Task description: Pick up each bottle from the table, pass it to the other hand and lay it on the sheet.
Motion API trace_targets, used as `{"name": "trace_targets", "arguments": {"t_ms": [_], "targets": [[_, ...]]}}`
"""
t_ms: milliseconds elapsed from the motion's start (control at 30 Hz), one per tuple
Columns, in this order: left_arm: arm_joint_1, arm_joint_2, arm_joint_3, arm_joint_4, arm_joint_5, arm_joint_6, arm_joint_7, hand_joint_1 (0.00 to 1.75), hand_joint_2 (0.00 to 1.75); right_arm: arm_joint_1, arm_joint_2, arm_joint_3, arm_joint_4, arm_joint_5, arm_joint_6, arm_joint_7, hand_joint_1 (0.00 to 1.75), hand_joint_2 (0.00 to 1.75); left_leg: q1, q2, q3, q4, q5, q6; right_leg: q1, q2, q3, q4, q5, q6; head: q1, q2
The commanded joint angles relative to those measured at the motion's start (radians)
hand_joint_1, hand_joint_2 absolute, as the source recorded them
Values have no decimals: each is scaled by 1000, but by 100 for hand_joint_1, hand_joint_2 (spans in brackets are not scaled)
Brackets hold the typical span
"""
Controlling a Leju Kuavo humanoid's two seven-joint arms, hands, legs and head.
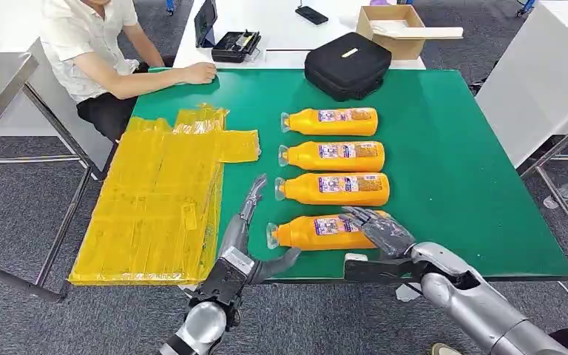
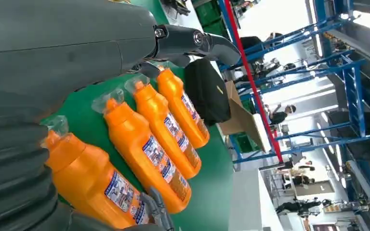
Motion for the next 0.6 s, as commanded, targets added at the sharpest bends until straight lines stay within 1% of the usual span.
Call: {"name": "trace_targets", "arguments": {"t_ms": [33,133,200,233,267,333,367,433,467,533,567,600], "targets": [[-39,-6,-25,52,2,2,4,0,175,-27,35,-9,61,20,-6,12,0,175,2,1,0,0,0,-2,3,1,0,-1,1,-4,0,0],[-39,-6,-25,52,2,2,4,0,175,-27,35,-9,61,20,-6,12,0,175,1,1,0,0,0,-1,1,1,0,-1,1,-2,0,0],[-39,-6,-25,52,2,2,4,0,175,-27,35,-9,61,20,-6,12,0,175,3,2,0,0,0,-3,3,1,0,-2,2,-5,0,0],[-39,-6,-25,52,2,2,4,0,175,-27,35,-9,61,20,-6,12,0,175,1,1,0,0,0,-2,1,0,0,-1,1,-2,0,0],[-39,-6,-25,52,2,2,4,0,175,-27,35,-9,61,20,-6,12,0,175,2,2,-1,0,0,-3,2,1,0,-1,1,-4,0,0],[-39,-6,-25,52,2,2,4,0,175,-27,35,-9,61,20,-6,12,0,175,1,1,0,0,0,-1,1,1,0,0,1,-2,0,0],[-39,-6,-25,52,2,2,4,0,175,-27,35,-9,61,20,-6,12,0,175,2,2,0,0,0,-3,3,1,0,-1,1,-4,0,0],[-39,-6,-25,52,2,2,4,0,175,-27,35,-9,61,20,-6,12,0,175,1,1,0,0,0,-1,1,1,0,0,1,-2,0,0],[-39,-6,-25,52,2,2,4,0,175,-27,35,-9,61,20,-6,12,0,175,2,2,0,0,0,-2,3,1,0,-1,1,-4,0,0],[-39,-6,-25,52,2,2,4,0,175,-27,35,-9,61,20,-6,12,0,175,1,1,0,0,0,-2,1,1,0,-1,1,-2,0,0],[-38,-7,-25,52,2,3,4,0,175,-26,34,-8,61,23,-5,13,0,175,4,2,-1,1,0,-3,4,2,0,-2,2,-5,0,0],[-38,-7,-25,52,2,2,4,0,175,-29,32,-7,61,30,-5,17,0,175,2,1,0,0,0,-2,2,1,0,-1,1,-3,0,0]]}}
